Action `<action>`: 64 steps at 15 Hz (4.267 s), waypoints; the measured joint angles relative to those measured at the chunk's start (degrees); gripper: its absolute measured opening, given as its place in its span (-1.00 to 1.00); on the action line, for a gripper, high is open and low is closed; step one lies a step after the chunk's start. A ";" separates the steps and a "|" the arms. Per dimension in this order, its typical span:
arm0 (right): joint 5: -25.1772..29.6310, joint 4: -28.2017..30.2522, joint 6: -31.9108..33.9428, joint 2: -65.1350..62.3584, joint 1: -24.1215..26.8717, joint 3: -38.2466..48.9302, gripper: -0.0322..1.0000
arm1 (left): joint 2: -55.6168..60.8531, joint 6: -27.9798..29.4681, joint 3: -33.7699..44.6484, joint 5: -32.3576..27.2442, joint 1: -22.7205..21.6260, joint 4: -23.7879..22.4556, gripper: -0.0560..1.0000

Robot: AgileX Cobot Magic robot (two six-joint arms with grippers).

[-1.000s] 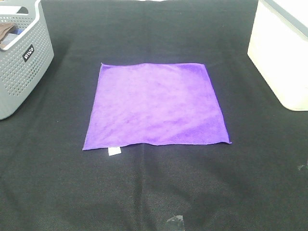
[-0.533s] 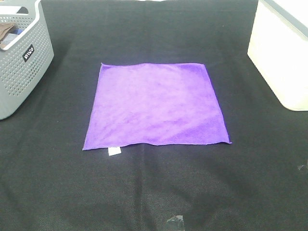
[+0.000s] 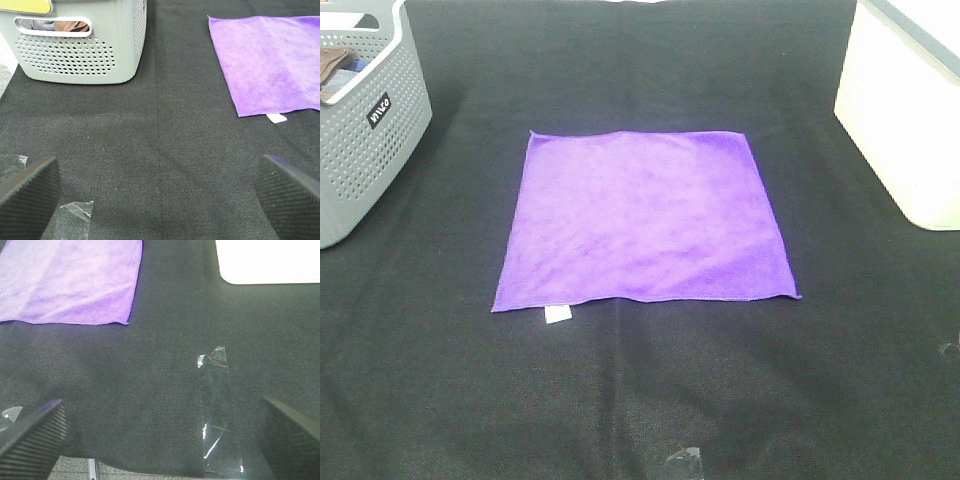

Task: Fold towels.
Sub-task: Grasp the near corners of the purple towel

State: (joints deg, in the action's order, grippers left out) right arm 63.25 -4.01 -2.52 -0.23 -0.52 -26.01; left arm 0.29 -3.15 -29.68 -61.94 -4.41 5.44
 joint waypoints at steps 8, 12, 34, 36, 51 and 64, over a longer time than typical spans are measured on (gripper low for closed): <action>0.00 0.00 0.00 0.00 0.00 0.00 0.93 | 0.00 0.40 0.00 0.00 0.00 0.00 0.98; 0.00 0.00 0.00 0.00 0.00 0.00 0.93 | 0.00 0.40 0.00 0.00 0.00 0.00 0.98; -0.29 -0.29 -2.98 0.00 0.00 -0.29 0.93 | 0.00 0.52 0.00 0.00 0.00 0.00 0.98; -0.23 -0.46 -4.53 4.24 0.00 -5.10 0.93 | -4.93 0.52 -2.29 -1.38 0.00 1.83 0.98; -8.25 -23.03 -14.73 86.29 0.00 -35.52 0.93 | -95.23 -23.49 -36.61 5.21 4.93 26.99 0.98; -13.12 -30.19 -21.31 111.44 0.06 -41.54 0.93 | -117.80 -18.79 -44.23 11.75 10.31 30.94 0.98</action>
State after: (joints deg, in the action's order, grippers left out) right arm 50.13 -34.21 -23.84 111.21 -0.46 -67.55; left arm -117.51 -21.94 -73.91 -50.19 5.90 36.38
